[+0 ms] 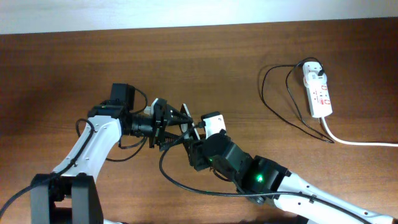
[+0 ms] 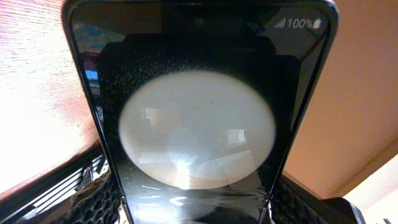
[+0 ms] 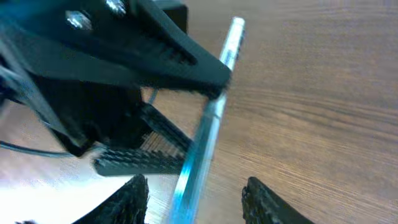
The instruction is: Plug charger to phone and switch on socket
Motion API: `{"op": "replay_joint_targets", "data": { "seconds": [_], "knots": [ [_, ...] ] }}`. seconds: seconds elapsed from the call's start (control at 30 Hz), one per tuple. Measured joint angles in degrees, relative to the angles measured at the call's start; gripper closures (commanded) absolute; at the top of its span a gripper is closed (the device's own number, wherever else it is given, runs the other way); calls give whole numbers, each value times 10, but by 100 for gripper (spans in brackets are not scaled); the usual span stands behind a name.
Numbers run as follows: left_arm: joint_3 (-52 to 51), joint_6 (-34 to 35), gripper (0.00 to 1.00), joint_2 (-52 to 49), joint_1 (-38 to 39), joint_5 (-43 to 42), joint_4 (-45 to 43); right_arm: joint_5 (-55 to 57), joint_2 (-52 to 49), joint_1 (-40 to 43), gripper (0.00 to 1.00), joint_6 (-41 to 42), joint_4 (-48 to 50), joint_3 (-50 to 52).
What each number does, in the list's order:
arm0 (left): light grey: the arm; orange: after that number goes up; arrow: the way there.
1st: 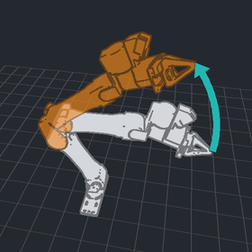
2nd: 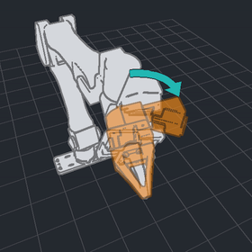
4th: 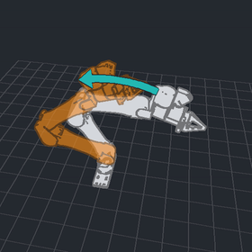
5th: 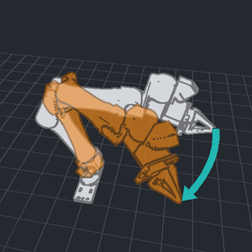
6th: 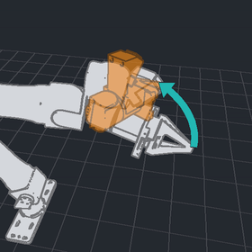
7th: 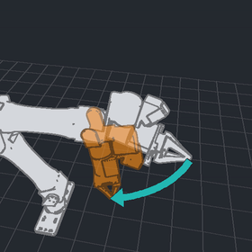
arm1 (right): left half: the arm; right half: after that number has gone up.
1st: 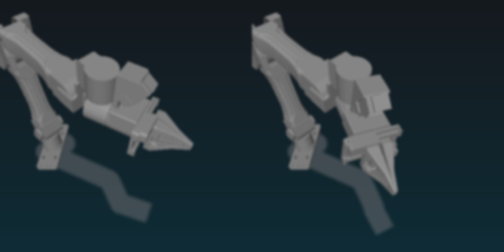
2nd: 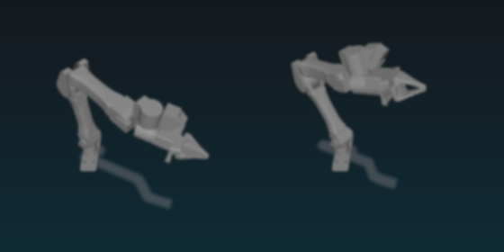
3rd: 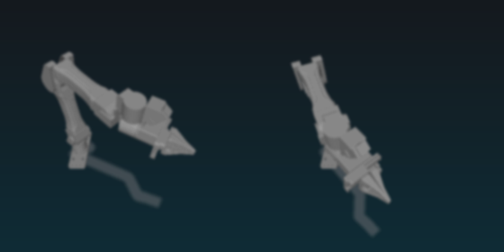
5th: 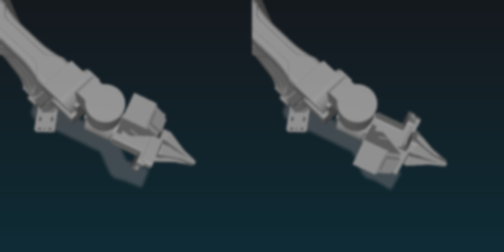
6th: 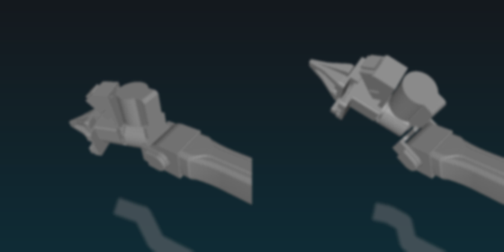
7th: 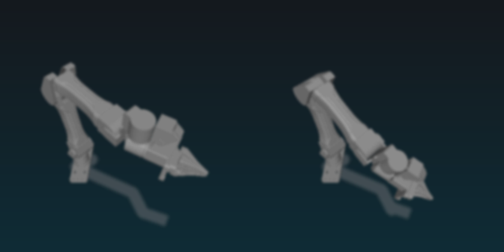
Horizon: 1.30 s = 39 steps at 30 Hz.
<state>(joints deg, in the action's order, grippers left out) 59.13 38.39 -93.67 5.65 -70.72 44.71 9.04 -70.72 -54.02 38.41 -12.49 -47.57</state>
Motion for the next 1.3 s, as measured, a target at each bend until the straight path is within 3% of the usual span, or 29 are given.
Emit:
{"op": "replay_joint_targets", "data": {
  "seconds": [0.2, 0.57, 0.63, 0.7, 1.07, 1.2, 1.3],
  "knots": [
    [0, 0, 27, 0, 0, 0, 0, -6, -1, 0, 67, 8, 10, 0],
    [0, 0, 26, 0, -2, 0, 0, -8, -1, 1, 87, 20, 4, 0],
    [0, -1, 21, 0, -4, 0, 0, -3, -1, 1, 89, 19, 1, 0],
    [0, -2, 1, 0, -5, 0, 0, -2, -2, 3, 89, 19, 0, 0],
    [0, -27, 1, 3, -23, -12, 5, -15, -1, 2, 96, 19, 3, 0],
    [-1, -61, 1, 93, -76, 30, 19, -28, 40, 9, 96, 19, -29, 0],
    [0, -108, 1, 261, -116, 74, 62, -51, 80, 76, 96, 54, -78, 0]
  ]
}}
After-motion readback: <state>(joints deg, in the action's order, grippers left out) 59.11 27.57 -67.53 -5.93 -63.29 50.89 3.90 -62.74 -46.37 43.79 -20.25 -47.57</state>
